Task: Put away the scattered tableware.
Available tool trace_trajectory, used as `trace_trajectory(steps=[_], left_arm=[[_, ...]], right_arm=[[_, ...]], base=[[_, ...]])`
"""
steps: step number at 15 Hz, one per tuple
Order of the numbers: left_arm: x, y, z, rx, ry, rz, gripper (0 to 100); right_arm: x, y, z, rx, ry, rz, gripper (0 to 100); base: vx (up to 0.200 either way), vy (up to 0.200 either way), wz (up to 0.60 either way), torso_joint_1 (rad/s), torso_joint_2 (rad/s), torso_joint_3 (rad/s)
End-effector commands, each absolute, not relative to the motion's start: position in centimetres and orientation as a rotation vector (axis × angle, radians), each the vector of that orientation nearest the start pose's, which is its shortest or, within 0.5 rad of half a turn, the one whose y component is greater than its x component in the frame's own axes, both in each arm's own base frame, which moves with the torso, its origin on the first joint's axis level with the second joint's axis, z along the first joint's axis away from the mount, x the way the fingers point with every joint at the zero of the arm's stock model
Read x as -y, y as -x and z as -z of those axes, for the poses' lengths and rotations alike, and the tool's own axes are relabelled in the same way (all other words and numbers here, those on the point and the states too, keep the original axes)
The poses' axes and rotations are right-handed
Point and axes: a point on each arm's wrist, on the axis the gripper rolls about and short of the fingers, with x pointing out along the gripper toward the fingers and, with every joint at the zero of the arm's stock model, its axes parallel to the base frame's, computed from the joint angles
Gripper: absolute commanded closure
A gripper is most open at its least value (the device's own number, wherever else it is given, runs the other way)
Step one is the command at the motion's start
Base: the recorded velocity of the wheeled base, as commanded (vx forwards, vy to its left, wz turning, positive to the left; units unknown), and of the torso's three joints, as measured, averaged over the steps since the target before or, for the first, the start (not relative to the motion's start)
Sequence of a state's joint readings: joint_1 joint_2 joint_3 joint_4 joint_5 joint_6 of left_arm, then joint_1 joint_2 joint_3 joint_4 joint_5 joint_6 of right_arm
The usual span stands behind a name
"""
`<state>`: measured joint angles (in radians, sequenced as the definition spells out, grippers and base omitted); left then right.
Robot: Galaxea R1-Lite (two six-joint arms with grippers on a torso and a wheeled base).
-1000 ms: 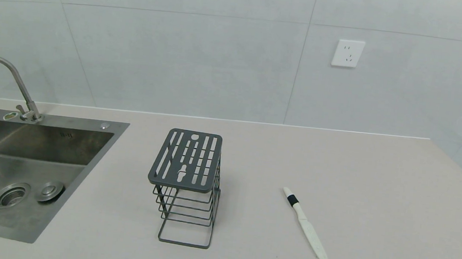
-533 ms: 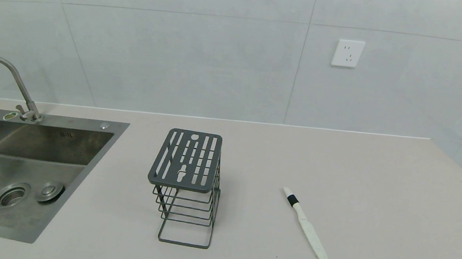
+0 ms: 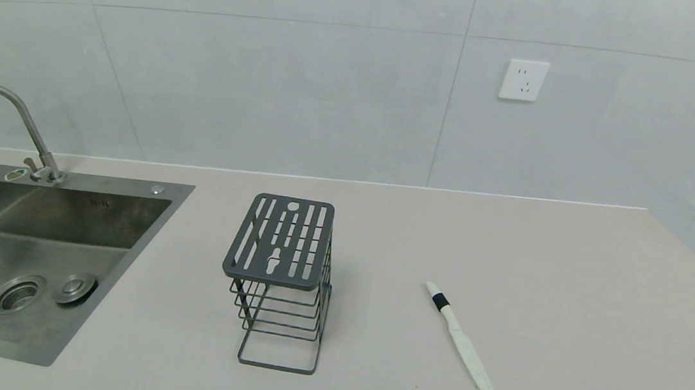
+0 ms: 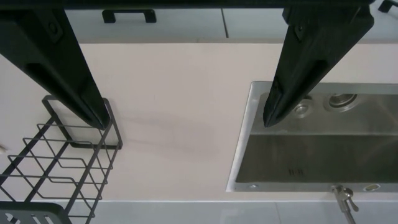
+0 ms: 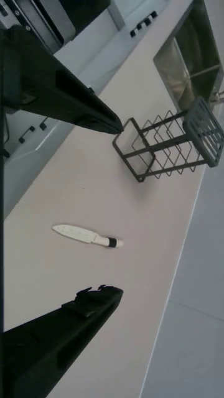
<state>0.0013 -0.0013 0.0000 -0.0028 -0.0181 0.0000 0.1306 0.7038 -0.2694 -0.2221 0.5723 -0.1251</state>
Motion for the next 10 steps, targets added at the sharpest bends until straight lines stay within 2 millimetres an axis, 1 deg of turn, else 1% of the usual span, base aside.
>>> trace_trajectory(steps=[1, 3, 6, 10], left_arm=[[0.0, 2.3, -7.6, 0.003, 0.002, 0.017, 0], [0.0, 2.3, -7.6, 0.003, 0.003, 0.017, 0], [0.0, 2.3, -7.6, 0.003, 0.002, 0.017, 0], [0.0, 2.3, -7.6, 0.003, 0.002, 0.017, 0]], right_arm=[[-2.9, -9.0, -15.9, -0.297, 0.092, -0.756, 0], [-3.8, -10.1, -15.5, -0.338, 0.123, -0.75, 0], [-4.6, -10.2, -15.0, -0.373, 0.154, -0.759, 0], [-4.7, -10.3, -14.1, -0.432, 0.171, -0.717, 0]], base=[[0.0, 0.0, 0.0, 0.0, 0.0, 0.0], [0.0, 0.0, 0.0, 0.0, 0.0, 0.0], [0.0, 0.0, 0.0, 0.0, 0.0, 0.0], [0.0, 0.0, 0.0, 0.0, 0.0, 0.0]])
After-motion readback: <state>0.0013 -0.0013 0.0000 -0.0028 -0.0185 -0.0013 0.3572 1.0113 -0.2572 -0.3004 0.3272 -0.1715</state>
